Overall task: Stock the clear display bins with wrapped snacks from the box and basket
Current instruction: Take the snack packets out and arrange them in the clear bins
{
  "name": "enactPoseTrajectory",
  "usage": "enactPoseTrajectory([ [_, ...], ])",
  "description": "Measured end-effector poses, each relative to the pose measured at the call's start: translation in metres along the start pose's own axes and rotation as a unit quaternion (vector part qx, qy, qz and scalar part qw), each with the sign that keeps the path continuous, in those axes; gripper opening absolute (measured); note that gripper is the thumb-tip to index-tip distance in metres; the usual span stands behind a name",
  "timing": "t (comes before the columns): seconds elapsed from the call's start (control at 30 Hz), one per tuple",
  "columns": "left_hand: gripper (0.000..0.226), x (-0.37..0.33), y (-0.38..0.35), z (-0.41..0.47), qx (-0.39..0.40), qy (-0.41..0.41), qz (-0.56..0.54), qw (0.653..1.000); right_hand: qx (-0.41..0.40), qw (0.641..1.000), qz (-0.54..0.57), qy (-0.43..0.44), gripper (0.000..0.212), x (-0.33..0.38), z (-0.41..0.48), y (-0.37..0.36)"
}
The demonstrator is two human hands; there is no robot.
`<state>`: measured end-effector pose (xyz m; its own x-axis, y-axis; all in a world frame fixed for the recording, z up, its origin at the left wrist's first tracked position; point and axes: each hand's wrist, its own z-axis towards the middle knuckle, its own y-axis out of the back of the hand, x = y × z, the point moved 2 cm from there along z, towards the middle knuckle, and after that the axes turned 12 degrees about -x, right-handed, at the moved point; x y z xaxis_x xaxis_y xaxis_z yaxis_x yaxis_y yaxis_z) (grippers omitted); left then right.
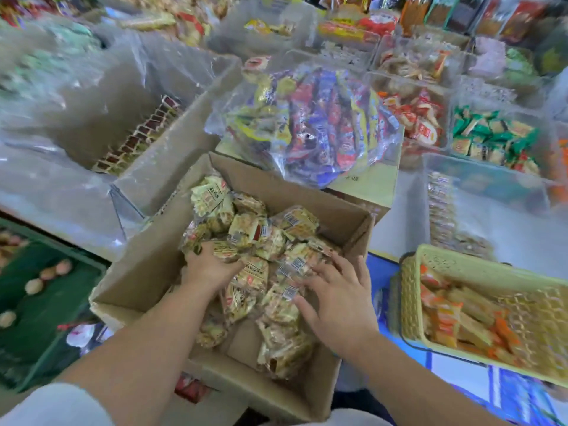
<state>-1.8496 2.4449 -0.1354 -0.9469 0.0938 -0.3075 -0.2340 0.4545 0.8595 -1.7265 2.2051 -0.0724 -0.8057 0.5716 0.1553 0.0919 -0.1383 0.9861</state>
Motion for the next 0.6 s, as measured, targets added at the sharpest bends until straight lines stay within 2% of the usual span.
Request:
enactPoseTrajectory([
  [0.1,0.105,0.001,-0.015,0.002,0.011,0.036,-0.043,0.998,-0.035,0.999,-0.008,-0.014,0.052,0.0,-0.001,-0.004],
  [0.17,0.106,0.002,-0.022,0.0,0.009,0.049,-0.034,0.998,-0.044,0.999,-0.01,-0.024,0.051,0.001,-0.001,-0.006],
  [0.37,0.11,0.007,-0.028,0.003,0.04,0.04,-0.021,0.998,-0.049,0.998,-0.009,-0.039,0.052,0.001,0.0,-0.011],
  [0.6,0.081,-0.006,-0.026,0.011,0.02,0.013,-0.111,0.994,-0.042,0.998,-0.017,-0.044,0.049,0.001,0.002,-0.011],
])
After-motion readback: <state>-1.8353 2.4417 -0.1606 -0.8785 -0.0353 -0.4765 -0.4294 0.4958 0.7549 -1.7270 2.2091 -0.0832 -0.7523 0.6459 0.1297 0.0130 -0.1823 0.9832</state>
